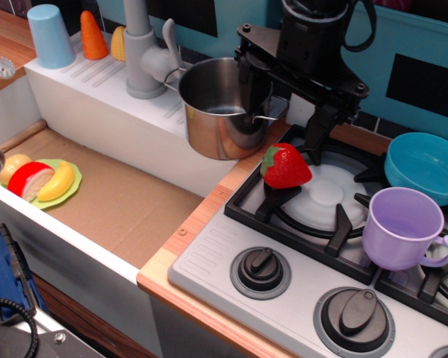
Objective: Put strawberry in pot
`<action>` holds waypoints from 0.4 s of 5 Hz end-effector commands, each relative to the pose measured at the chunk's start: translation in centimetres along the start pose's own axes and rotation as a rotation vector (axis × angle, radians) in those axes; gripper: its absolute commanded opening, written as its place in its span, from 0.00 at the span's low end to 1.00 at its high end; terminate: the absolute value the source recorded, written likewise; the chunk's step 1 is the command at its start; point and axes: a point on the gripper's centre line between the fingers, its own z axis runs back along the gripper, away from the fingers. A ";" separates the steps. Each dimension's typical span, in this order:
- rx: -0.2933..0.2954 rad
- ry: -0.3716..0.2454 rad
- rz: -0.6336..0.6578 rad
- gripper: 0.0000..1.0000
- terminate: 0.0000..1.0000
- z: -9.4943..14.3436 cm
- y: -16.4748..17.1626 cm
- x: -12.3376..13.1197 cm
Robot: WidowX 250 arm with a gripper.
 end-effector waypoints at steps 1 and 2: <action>0.000 0.000 0.000 1.00 0.00 0.0 0.0 0.0; -0.001 -0.019 0.006 1.00 0.00 -1.1 -0.6 0.3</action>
